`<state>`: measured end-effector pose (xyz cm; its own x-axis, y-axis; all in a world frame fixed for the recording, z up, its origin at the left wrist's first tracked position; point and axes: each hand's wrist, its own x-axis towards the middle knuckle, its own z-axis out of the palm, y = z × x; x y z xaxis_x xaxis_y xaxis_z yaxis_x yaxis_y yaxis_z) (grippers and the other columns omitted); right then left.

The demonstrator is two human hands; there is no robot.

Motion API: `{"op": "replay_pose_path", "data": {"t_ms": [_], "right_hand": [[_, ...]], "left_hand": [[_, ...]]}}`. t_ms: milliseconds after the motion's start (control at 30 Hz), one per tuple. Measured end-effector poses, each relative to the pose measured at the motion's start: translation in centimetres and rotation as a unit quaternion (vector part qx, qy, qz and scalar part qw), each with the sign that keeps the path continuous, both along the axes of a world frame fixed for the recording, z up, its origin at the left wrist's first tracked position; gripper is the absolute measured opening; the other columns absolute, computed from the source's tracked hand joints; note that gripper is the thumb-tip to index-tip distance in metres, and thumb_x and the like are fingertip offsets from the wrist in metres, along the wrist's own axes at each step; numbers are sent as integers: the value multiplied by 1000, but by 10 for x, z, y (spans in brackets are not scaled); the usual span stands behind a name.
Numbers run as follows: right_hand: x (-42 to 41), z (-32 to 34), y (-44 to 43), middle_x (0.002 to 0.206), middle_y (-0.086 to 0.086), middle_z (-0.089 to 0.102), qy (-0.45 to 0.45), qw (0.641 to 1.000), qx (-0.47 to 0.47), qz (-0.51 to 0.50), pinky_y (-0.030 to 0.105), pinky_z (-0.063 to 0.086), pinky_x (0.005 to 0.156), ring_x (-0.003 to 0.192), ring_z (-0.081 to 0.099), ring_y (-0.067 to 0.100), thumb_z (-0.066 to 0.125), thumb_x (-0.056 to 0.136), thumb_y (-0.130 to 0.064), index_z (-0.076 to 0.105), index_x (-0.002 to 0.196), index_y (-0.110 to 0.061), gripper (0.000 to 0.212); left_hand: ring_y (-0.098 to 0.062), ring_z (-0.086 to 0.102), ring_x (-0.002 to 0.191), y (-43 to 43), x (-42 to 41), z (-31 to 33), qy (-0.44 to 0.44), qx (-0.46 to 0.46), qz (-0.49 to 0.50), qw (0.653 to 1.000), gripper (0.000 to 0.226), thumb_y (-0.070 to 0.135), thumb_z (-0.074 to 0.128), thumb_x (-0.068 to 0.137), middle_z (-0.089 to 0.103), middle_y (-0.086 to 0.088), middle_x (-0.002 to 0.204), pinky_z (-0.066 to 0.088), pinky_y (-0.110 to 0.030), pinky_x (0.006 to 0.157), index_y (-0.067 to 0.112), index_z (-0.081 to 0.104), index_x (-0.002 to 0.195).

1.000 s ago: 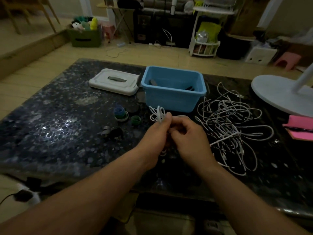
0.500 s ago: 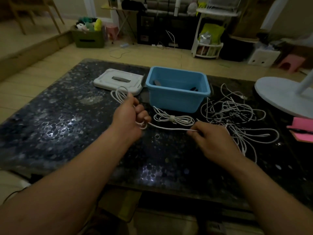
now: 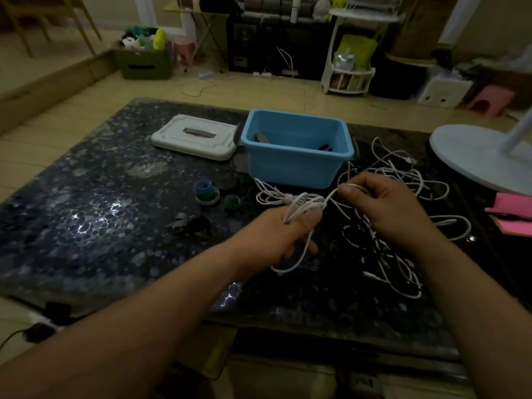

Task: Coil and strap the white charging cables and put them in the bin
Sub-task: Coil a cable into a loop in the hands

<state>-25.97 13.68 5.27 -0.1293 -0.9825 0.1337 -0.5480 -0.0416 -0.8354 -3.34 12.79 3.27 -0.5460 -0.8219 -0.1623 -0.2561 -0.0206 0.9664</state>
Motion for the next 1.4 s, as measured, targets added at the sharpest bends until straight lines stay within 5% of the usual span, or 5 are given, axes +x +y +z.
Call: {"op": "replay_pose_path", "data": {"t_ms": [267,700,900,1133,1400], "right_hand": [[16,2,-3,78,-4,75,-45,998,-31,-31,32,56,69,76,71,15,71,99,-38,76,90,-19,21],[43,-11,-8,53,-7,32,-456,875,159,-45,19,18,37,40,25,7,47,108,-26,58,88,-13,26],[72,-15,-7,49,-8,28,-643,737,205,-42,17,19,39,38,24,6,42,109,-24,49,78,-16,33],[80,-20,1,109,25,75,-525,829,191,-29,28,38,55,80,66,28,48,108,-27,67,109,-2,31],[81,-12,10,100,13,81,-389,909,148,-14,35,63,73,93,78,24,59,103,-18,82,99,-9,25]], "left_hand": [[-8,40,50,7,-9,-19,-19,-9,1,1000,31,34,53,110,50,4,59,35,-26,51,16,58,84],[-20,42,46,-5,-11,-21,134,38,158,978,36,44,53,107,41,-1,53,33,-34,51,14,56,89],[-25,75,108,-2,-15,-21,175,13,59,983,36,23,78,94,77,-12,112,59,-36,96,11,65,125],[-8,71,75,-3,-11,-18,174,21,56,983,29,20,70,100,76,-4,95,53,-23,64,11,66,127],[6,64,62,0,-7,-15,102,0,-10,995,26,8,67,101,74,15,81,46,-10,54,18,65,125]]}}
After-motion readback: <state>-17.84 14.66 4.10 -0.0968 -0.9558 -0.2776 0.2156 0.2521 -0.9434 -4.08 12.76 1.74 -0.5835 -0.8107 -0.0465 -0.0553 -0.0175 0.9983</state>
